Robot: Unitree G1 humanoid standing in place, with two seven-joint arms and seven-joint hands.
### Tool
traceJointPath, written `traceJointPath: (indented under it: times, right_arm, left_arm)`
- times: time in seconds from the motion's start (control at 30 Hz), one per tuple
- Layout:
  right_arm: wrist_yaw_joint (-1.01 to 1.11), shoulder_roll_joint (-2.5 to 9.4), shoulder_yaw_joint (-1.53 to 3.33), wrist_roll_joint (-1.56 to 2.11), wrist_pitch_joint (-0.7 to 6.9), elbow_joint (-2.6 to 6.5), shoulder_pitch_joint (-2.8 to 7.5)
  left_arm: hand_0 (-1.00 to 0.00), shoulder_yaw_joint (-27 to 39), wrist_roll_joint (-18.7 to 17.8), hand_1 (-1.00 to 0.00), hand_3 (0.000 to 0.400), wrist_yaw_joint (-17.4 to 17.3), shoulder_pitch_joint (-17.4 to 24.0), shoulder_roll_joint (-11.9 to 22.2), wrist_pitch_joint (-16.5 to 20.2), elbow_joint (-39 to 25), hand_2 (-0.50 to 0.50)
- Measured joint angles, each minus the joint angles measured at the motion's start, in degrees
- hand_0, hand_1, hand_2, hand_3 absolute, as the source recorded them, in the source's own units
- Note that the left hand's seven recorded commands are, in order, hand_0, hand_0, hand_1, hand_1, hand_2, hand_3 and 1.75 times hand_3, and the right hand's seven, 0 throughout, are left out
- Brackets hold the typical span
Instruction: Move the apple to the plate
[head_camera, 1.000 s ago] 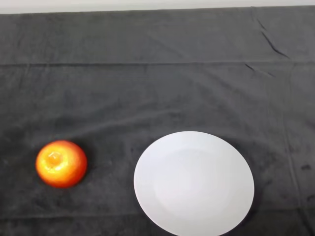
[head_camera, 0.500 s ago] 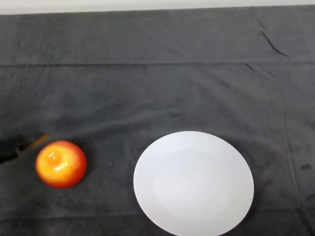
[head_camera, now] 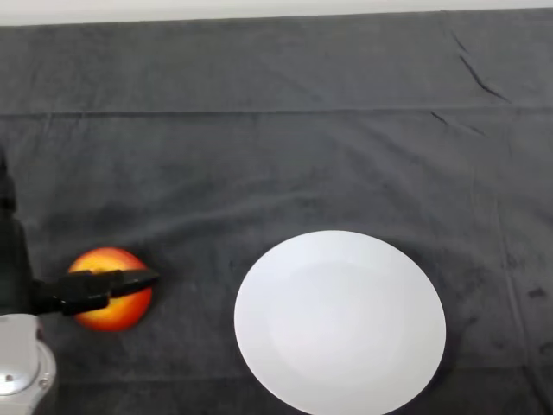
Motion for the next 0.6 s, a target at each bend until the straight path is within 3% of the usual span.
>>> traceJointPath:
  times: [0.6]
  right_arm:
    - [0.00, 0.00, 0.00, 0.00, 0.00, 0.00, 0.00]
  left_arm:
    - [0.00, -6.55, 3.63, 0.00, 0.000, -3.20, -2.11, -0.02, 5.91, 0.00, 0.00]
